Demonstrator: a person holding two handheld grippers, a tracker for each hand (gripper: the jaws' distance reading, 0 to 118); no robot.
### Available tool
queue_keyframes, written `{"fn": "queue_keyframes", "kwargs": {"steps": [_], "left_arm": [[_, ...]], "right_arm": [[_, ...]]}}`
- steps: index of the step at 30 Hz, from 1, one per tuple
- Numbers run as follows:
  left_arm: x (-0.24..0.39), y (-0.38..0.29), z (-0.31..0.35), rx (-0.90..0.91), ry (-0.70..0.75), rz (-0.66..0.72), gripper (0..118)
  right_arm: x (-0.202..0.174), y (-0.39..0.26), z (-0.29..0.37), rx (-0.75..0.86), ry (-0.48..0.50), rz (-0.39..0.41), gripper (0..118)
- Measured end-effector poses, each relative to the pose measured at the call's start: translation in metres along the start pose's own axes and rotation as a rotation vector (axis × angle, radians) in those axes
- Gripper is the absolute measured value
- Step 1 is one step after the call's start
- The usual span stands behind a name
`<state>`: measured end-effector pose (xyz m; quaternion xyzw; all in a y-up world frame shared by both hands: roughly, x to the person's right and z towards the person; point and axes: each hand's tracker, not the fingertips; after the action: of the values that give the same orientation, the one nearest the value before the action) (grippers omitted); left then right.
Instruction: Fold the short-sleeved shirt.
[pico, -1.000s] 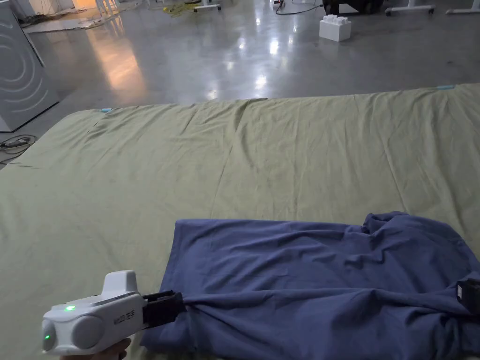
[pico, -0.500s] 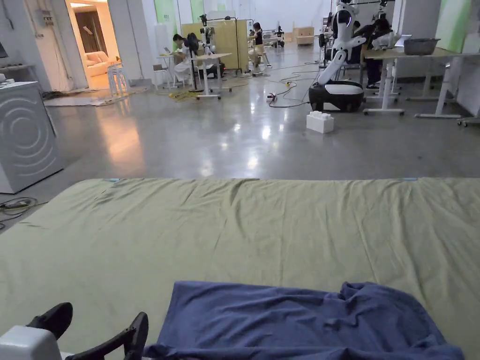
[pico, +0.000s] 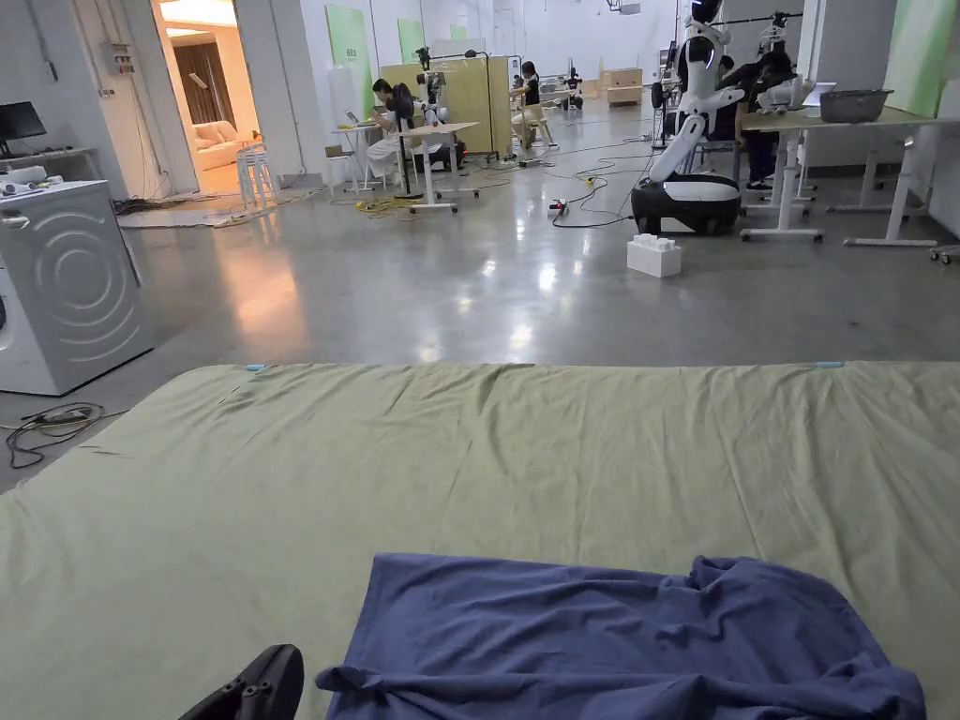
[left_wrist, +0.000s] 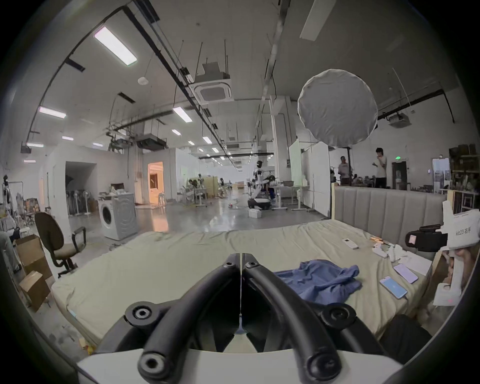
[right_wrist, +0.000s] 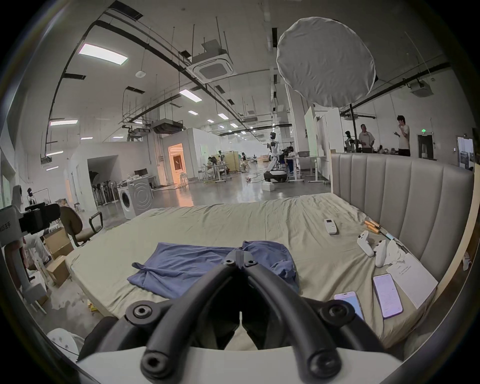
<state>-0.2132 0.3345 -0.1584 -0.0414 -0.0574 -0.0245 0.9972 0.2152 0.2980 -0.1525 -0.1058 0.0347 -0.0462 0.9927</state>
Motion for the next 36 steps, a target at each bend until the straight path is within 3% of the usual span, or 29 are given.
{"fn": "queue_keyframes", "kwargs": {"steps": [8, 13, 17, 18, 19, 20, 21, 22, 27, 30, 33, 34, 35, 36], "left_arm": [[-0.022, -0.020, -0.032, -0.095, -0.010, 0.044, 0], [-0.056, -0.069, -0.094, -0.320, -0.056, 0.194, 0], [-0.077, -0.120, -0.153, -0.454, -0.005, 0.254, 2], [-0.081, -0.133, -0.166, -0.452, -0.002, 0.244, 12], [-0.086, -0.146, -0.180, -0.466, -0.008, 0.241, 31], [-0.089, -0.156, -0.196, -0.541, 0.005, 0.231, 64], [-0.091, -0.166, -0.211, -0.606, 0.045, 0.215, 83], [-0.095, -0.178, -0.225, -0.651, 0.050, 0.220, 90], [-0.103, -0.215, -0.270, -0.747, 0.139, 0.258, 87], [-0.096, -0.222, -0.283, -0.790, 0.112, 0.233, 62], [-0.083, -0.217, -0.284, -0.806, 0.138, 0.129, 56], [-0.078, -0.216, -0.284, -0.808, 0.116, 0.077, 49], [-0.071, -0.215, -0.283, -0.807, 0.116, 0.018, 24], [-0.065, -0.215, -0.284, -0.817, 0.094, -0.015, 11]], "right_arm": [[0.003, -0.007, -0.013, -0.045, 0.012, 0.005, 0], [0.005, -0.026, -0.028, -0.117, 0.040, -0.027, 0], [0.008, -0.043, -0.040, -0.194, 0.044, -0.029, 0], [0.010, -0.047, -0.044, -0.215, 0.042, -0.030, 0], [0.011, -0.050, -0.048, -0.230, 0.040, -0.029, 0], [0.013, -0.052, -0.051, -0.240, 0.036, -0.028, 0], [0.013, -0.053, -0.052, -0.249, 0.034, -0.029, 0], [0.014, -0.056, -0.055, -0.258, 0.035, -0.035, 0], [0.024, -0.066, -0.057, -0.301, 0.027, -0.068, 0], [0.034, -0.072, -0.049, -0.346, -0.004, -0.041, 0], [0.041, -0.078, -0.044, -0.386, -0.034, -0.041, 0], [0.044, -0.080, -0.043, -0.391, -0.040, -0.051, 0], [0.046, -0.082, -0.043, -0.398, -0.042, -0.066, 0], [0.049, -0.083, -0.045, -0.405, -0.038, -0.090, 0]]}}
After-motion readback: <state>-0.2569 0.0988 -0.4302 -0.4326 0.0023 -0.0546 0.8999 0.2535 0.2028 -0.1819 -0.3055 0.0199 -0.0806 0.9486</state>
